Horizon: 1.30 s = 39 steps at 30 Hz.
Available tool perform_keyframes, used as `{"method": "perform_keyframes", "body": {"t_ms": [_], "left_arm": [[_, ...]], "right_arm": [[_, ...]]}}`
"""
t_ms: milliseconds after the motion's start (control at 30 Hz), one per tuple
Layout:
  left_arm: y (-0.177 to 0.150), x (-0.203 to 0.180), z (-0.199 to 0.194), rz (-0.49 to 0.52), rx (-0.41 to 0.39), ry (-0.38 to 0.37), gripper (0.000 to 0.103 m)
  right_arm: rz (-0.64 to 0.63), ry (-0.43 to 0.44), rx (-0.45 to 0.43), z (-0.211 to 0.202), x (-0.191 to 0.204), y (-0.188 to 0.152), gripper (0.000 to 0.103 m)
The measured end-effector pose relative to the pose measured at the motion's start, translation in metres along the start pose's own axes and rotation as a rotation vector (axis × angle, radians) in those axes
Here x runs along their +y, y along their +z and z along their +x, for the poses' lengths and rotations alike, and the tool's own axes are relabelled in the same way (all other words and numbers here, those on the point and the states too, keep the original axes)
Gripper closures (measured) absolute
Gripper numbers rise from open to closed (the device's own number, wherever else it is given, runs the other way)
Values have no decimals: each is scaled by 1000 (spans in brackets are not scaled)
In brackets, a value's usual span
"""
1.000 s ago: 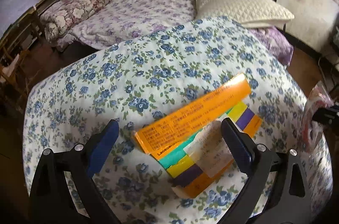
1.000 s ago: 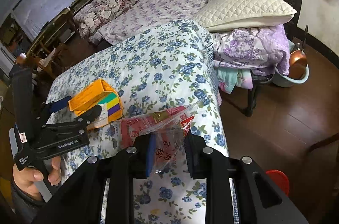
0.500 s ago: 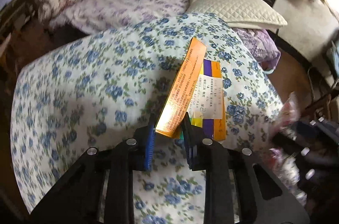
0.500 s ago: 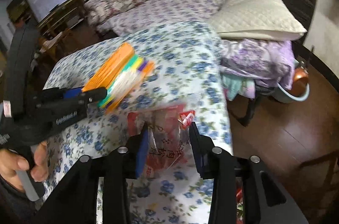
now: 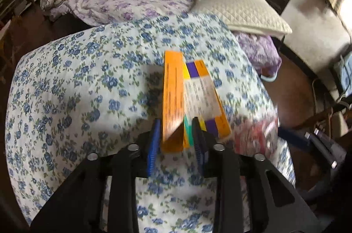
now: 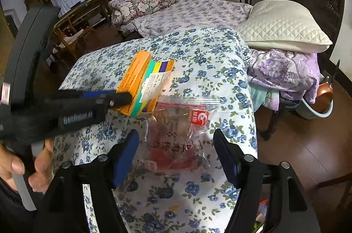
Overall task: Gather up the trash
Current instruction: 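Carry the orange box and clear plastic bag over the red wastebasket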
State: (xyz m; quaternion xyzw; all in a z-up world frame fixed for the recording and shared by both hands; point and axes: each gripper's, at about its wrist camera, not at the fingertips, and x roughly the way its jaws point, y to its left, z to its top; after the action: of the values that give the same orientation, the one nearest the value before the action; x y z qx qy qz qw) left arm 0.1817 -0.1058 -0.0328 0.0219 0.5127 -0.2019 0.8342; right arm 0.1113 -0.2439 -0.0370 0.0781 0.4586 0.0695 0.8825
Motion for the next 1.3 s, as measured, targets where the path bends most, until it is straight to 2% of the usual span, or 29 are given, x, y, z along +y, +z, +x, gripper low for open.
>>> {"method": "perform_keyframes", "body": {"t_ms": [67, 133, 367, 400, 433, 467, 500, 533, 567, 600, 767, 933, 1100, 1300], "left_arm": [[5, 3, 0, -21, -28, -10, 57], [8, 3, 1, -20, -43, -10, 51], [14, 12, 25, -67, -2, -21, 51], [15, 10, 25, -60, -14, -13, 51], [14, 9, 26, -50, -9, -7, 53], [13, 5, 26, -30, -13, 16, 77], [12, 3, 27, -20, -5, 19, 82], [12, 0, 25, -20, -1, 24, 82], [12, -2, 23, -21, -5, 35, 82], [12, -4, 17, -17, -14, 49, 82], [6, -12, -16, -10, -53, 72, 82], [-22, -20, -44, -25, -59, 71, 82], [-59, -49, -61, 18, -47, 66, 82], [-83, -102, -77, 104, -59, 36, 82]], "right_arm": [[0, -5, 11, 5, -3, 0, 33], [-4, -9, 23, 10, -2, 0, 33], [-19, -47, 32, 22, 3, -2, 34], [-21, -48, 33, 22, 3, -2, 40], [-24, -49, 38, 23, 4, -1, 47], [-23, -56, 40, 23, 5, -1, 55], [-19, -57, 40, 22, 5, 0, 58], [-9, -54, 35, 19, 4, 0, 59], [3, -44, 28, 17, 3, 1, 73], [14, -38, 25, 13, 1, 1, 75], [39, -50, -7, -10, -3, -2, 75], [50, -69, -37, -41, -10, -20, 75], [108, -93, -48, -78, -43, -61, 75], [163, -143, -58, -110, -90, -105, 75]]}}
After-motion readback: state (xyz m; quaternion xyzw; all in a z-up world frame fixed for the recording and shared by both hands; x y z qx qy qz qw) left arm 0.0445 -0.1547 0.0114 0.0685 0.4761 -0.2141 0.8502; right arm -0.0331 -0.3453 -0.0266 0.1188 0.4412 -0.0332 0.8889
